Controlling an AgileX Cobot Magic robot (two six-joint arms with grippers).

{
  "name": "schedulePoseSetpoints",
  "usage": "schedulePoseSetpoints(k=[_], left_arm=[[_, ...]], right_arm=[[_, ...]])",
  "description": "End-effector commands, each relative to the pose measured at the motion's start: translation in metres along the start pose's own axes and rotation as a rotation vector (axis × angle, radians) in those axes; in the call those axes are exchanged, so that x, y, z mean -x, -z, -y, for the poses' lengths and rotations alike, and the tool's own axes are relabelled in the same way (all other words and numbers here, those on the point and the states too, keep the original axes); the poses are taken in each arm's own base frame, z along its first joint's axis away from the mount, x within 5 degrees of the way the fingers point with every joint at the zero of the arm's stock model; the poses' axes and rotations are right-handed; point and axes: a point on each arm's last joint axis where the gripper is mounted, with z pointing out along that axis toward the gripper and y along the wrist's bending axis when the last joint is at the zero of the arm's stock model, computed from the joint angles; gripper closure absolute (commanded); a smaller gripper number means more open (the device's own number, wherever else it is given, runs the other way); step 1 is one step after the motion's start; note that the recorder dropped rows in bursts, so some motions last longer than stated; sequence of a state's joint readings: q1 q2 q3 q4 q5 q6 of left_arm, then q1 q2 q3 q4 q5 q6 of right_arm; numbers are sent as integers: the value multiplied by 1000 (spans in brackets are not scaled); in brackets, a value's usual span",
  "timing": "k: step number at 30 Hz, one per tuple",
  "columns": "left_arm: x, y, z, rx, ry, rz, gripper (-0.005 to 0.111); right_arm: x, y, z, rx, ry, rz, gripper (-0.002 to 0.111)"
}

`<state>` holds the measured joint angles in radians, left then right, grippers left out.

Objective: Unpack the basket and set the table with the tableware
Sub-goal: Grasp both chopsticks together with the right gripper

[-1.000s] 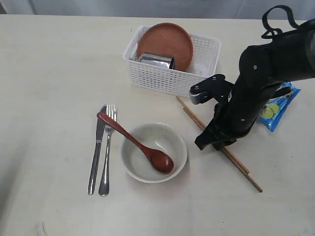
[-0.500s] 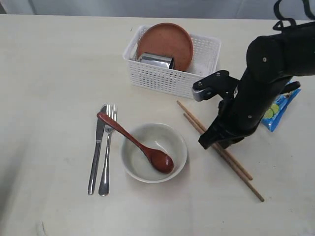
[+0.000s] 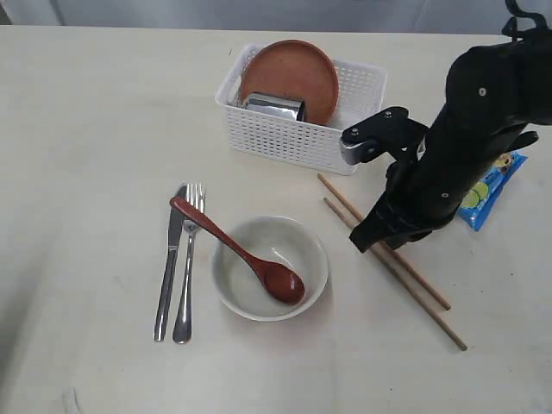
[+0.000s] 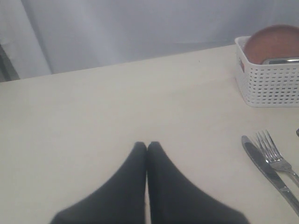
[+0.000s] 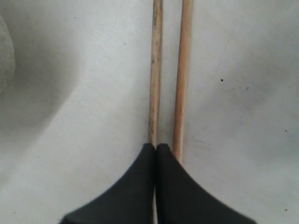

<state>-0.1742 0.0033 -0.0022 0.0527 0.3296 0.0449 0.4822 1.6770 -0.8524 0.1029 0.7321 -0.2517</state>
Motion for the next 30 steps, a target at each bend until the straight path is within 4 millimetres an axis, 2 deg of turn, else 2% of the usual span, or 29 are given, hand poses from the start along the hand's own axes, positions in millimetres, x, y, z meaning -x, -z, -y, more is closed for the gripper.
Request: schedulePoseSetpoints(k=[1, 2, 5, 13, 15, 22, 28, 30], left_arm=[[0, 0, 0, 2, 3, 8, 107], [0, 0, 0, 2, 3, 8, 107], [0, 0, 0, 2, 3, 8, 107], [0, 0, 0, 2, 3, 8, 107], [0, 0, 0, 2, 3, 8, 107], [0, 0, 0, 2, 3, 8, 107], [0, 0, 0, 2, 3, 8, 107], [0, 0, 0, 2, 3, 8, 107]], right_arm=[[-2, -16, 6, -44, -20, -58, 93], [-2, -21, 8, -58, -31, -72, 84], [-1, -29, 11, -83, -50, -86, 68], [2, -35, 13, -93, -60, -62, 68], [2, -36, 13, -93, -59, -62, 72], [0, -45, 13, -87, -58, -99, 109], [-2, -38, 15, -113, -27, -119, 109], [-3, -28, 15, -118, -28, -108, 109]])
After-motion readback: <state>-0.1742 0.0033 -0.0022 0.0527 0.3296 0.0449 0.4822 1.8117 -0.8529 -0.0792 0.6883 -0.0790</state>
